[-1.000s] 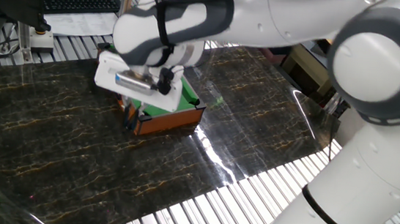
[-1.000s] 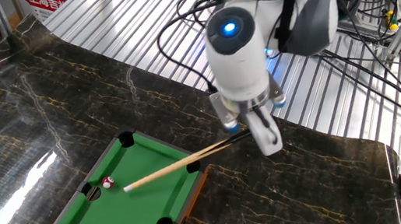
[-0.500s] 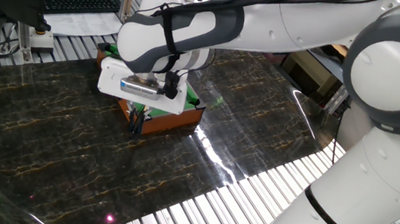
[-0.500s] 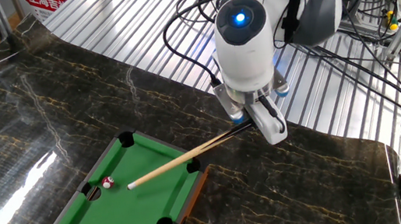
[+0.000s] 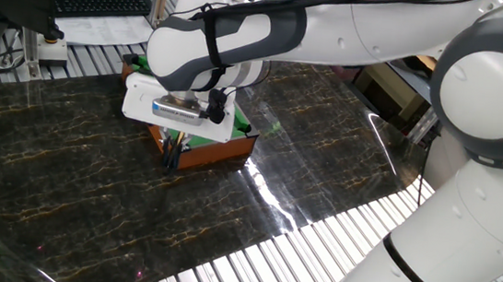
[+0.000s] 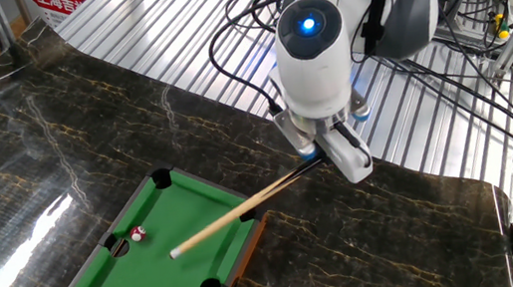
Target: Hit the pool ball
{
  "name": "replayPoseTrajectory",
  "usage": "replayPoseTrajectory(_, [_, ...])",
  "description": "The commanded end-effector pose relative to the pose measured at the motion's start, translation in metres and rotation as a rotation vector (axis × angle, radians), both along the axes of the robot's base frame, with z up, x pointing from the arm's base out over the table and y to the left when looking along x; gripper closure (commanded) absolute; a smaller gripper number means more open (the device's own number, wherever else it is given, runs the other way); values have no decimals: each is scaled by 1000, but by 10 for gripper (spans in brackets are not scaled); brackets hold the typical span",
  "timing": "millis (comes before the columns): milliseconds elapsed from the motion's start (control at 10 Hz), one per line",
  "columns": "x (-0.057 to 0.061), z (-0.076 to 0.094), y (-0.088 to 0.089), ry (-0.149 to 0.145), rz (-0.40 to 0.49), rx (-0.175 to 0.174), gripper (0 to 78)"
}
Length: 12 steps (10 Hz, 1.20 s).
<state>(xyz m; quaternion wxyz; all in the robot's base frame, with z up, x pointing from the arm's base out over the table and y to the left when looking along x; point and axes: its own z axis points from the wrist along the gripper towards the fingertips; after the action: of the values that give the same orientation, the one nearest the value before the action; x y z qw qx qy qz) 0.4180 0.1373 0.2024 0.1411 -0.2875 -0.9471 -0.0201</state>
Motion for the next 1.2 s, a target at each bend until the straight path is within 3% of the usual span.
replayPoseTrajectory(100, [1, 1, 0, -27, 42, 14, 764])
replayPoseTrajectory(500, [1, 1, 0, -35, -55, -6, 764])
replayPoseTrajectory(1200, [1, 1, 0, -47, -26, 3, 764])
